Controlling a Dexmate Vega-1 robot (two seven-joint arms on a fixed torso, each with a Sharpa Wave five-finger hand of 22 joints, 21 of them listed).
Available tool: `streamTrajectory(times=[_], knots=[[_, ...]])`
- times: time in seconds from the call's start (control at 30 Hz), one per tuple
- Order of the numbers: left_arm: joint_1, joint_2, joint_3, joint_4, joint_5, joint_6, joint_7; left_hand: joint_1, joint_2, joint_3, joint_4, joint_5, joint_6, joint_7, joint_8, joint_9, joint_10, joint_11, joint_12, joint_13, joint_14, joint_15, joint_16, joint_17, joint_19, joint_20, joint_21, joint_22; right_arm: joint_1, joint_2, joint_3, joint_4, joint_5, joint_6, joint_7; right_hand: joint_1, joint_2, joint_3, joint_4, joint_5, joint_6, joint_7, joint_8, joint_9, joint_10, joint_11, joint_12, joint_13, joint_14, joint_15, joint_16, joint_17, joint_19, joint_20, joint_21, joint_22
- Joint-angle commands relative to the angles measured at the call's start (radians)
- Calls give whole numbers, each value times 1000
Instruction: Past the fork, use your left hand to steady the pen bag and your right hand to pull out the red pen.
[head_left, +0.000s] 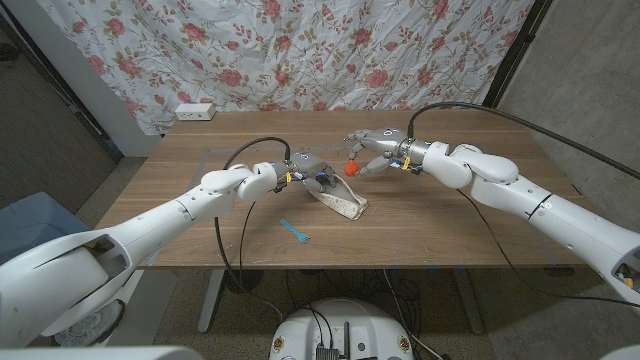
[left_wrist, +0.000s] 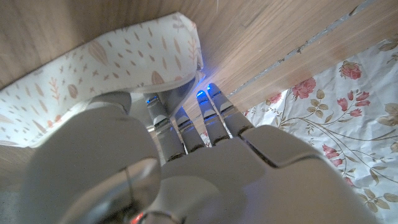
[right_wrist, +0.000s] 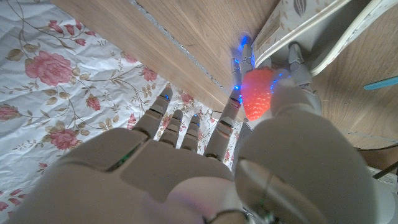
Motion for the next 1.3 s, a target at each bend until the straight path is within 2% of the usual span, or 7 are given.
streamTrajectory(times=[0.03,0.7,0.97,1.3], knots=[[7,8,-9,-16,0,-1,-4,2,7,-3,1,0,5,1,5,2,1,1,6,1,6,-118,6,2,0,1,3,2,-25,-38,33,-37,-19,-46,6,0,5,-3,0,4,9,1,5,2,1,1,1,3,2,2,2,5,4,-3,2,1],[24,22,-31,-53,1,14,-4,2,19,-3,2,1,35,-3,15,2,9,1,9,1,14,-118,9,2,0,2,4,2,-45,-63,52,-35,-23,-119,19,-3,9,-6,2,2,9,1,7,3,2,1,-1,4,4,0,5,7,6,1,2,1],[25,18,-34,-57,-1,17,-12,16,28,1,-5,2,90,12,26,-3,37,0,15,2,34,-122,13,0,13,1,9,2,-49,-73,55,-35,-26,-144,20,-4,11,-7,3,1,10,1,8,4,4,0,-2,4,7,-1,6,8,8,0,2,1],[40,18,-53,-80,-13,42,0,32,38,7,-9,3,117,22,26,-5,55,0,17,2,48,-131,15,0,19,0,10,3,-44,-76,54,-3,-10,-150,10,-4,13,-8,4,0,11,1,10,5,6,0,-2,4,12,-2,9,9,12,-3,3,1]])
